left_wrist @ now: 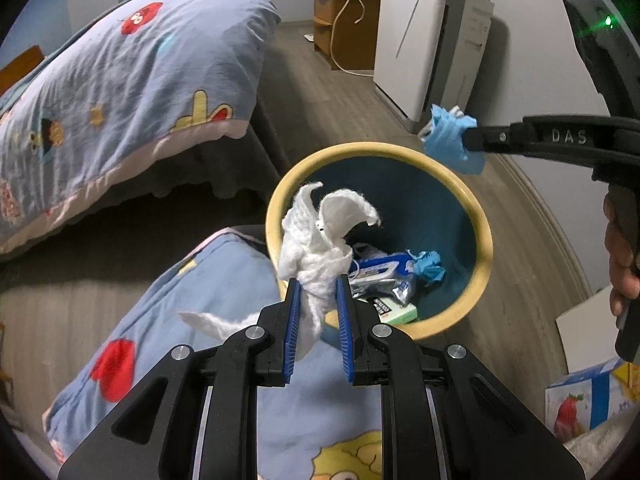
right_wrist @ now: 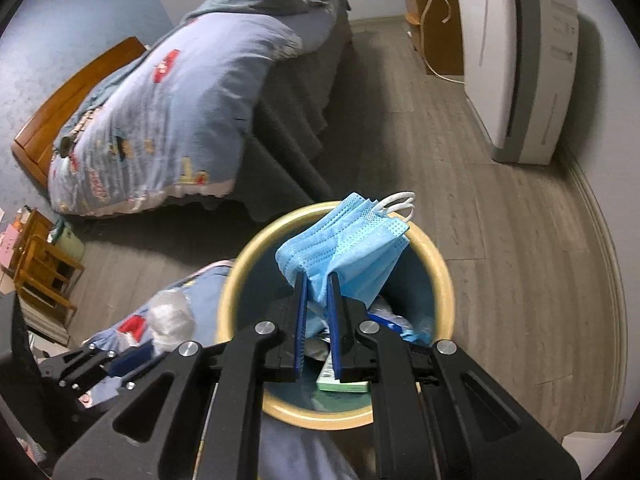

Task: Collect trash
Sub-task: 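Carry blue mask over the bin with right tool while left tool carries tissue, then open right tool to drop mask while left tool drops tissue into bin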

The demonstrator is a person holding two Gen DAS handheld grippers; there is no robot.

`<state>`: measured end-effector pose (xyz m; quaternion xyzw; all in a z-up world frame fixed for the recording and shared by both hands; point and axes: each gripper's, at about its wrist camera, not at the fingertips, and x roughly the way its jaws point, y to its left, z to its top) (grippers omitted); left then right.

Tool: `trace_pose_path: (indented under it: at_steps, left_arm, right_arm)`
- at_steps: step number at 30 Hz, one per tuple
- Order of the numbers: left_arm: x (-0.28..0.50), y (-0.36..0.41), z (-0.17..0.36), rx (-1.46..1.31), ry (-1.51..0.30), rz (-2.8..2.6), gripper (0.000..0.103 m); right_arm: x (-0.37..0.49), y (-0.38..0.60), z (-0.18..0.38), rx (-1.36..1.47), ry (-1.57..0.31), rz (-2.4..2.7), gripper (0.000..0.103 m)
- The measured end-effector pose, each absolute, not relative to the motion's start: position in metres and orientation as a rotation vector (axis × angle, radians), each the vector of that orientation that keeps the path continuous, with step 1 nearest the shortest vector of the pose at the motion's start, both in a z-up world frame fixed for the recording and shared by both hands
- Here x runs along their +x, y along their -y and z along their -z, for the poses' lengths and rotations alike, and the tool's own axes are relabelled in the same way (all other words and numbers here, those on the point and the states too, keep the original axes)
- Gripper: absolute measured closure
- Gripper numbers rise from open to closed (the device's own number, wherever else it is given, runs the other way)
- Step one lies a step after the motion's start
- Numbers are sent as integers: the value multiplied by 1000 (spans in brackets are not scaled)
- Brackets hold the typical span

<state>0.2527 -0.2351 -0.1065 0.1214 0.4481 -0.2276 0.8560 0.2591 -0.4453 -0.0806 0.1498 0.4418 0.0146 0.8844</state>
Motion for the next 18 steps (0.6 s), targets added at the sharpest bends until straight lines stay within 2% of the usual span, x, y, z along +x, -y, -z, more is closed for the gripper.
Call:
trace_pose_path:
  at_steps: [8, 18]
  left_arm:
    - [267, 253, 126, 233, -939, 497, 84]
    - [278, 271, 123, 238, -877, 518, 83]
  right_arm:
    - [263, 445, 105, 303, -976, -17, 94]
    - [265, 453, 113, 366, -980, 12, 94]
